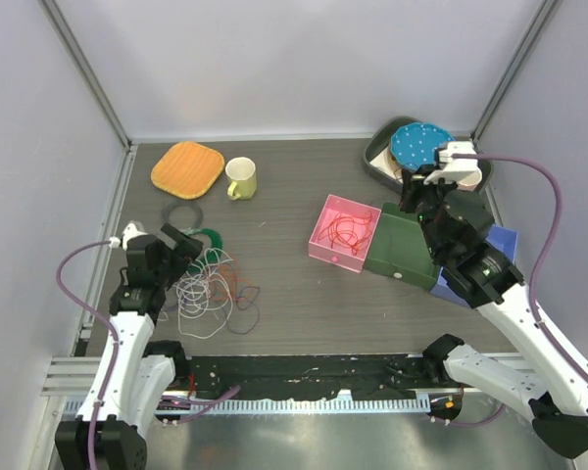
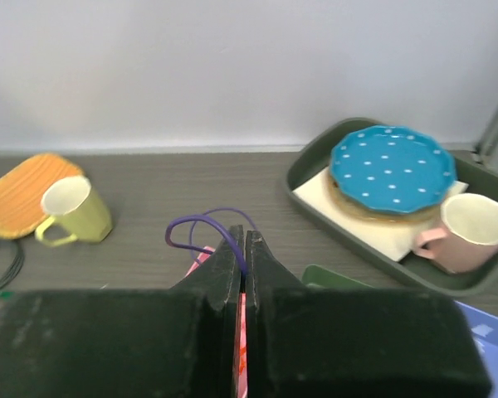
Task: Untangle the cables
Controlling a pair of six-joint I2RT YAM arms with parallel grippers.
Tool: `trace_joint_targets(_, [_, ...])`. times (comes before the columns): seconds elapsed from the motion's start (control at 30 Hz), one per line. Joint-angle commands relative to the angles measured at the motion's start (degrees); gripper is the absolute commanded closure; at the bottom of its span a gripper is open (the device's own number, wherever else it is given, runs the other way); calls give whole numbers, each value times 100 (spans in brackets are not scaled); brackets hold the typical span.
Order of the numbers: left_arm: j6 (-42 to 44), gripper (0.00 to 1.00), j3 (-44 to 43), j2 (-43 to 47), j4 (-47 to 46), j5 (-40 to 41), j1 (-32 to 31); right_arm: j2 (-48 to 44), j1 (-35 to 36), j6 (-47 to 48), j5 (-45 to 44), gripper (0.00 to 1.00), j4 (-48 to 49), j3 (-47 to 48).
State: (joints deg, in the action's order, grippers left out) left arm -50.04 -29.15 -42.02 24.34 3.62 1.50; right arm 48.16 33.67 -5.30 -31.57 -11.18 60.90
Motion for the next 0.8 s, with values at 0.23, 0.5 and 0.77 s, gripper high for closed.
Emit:
trace_joint_targets(0.23, [328,0,5,124,-1054,-1443,-510,-447,-10,-630,224,99,1082,-342])
trace_joint_targets(0.5, [285,0,-205,62,-1107,-1768,-607,341,-1,1464,-2817,99,1541,1228])
trace_joint_targets(0.77, [214,0,-267,265,-1159,-1960,-720,1186,-352,2489,-3925,99,1531,2196])
